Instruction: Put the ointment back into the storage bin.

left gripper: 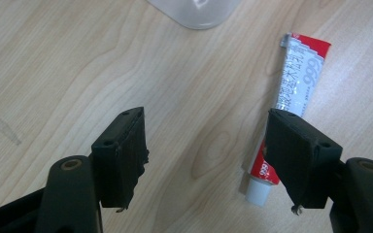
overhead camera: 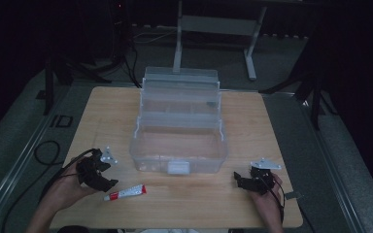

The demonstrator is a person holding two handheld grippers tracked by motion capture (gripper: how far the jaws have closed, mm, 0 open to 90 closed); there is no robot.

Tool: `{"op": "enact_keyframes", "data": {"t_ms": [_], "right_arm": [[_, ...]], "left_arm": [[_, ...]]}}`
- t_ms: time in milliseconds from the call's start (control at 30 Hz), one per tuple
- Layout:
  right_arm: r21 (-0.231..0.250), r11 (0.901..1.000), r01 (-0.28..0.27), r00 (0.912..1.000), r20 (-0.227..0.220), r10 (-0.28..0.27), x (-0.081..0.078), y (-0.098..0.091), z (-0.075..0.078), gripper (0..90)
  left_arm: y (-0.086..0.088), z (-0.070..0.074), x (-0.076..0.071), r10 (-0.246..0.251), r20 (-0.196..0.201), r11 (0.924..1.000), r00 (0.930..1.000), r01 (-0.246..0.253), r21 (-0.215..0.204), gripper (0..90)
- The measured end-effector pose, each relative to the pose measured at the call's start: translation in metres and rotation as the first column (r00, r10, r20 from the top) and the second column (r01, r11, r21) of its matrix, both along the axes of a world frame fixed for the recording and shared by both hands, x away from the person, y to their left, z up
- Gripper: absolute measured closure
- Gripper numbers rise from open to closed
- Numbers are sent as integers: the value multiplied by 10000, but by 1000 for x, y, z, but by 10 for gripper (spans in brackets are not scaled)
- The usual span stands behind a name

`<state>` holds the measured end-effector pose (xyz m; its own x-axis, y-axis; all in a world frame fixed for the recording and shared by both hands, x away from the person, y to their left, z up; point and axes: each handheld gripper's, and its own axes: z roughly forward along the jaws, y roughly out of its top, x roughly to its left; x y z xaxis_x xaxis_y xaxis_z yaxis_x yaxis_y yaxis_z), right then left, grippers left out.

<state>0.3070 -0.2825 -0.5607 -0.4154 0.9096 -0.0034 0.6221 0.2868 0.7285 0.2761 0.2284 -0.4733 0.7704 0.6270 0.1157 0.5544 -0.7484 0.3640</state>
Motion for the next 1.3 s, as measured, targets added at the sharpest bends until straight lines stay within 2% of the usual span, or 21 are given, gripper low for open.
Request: {"op": "enact_keyframes", "data": {"t_ms": [433,567,633,767,967,1033,1300], "right_arm": [[3,10000,1,10000,-2,-1,0,0,0,190],[2,10000,-1,10000,-3,1,0,0,0,190],[2,10000,-3,10000,0,3,0,0,0,190],[5,10000,-1,10000,0,1,0,0,0,189],[5,10000,2,10000,-2,-2,0,0,0,190],[5,10000,1,10000,-3,-1,0,0,0,189],[6,10000,0,10000,-1,0,0,0,0,190]], "left_arm": [[-11,-6,0,-585,-495,9966,9971,612,547,326],[-13,-7,0,-706,-626,9955,9955,743,592,327],[-16,-8,-1,-987,-808,9919,9918,1046,721,334],[-20,-9,-1,-1229,-952,9879,9878,1309,829,353],[-25,-10,2,-1287,-1384,9866,9820,1410,825,408],[-28,-11,3,-1414,-1666,9832,9758,1581,915,422],[-35,-15,1,-1578,-1833,9755,9703,1819,1235,455]]}}
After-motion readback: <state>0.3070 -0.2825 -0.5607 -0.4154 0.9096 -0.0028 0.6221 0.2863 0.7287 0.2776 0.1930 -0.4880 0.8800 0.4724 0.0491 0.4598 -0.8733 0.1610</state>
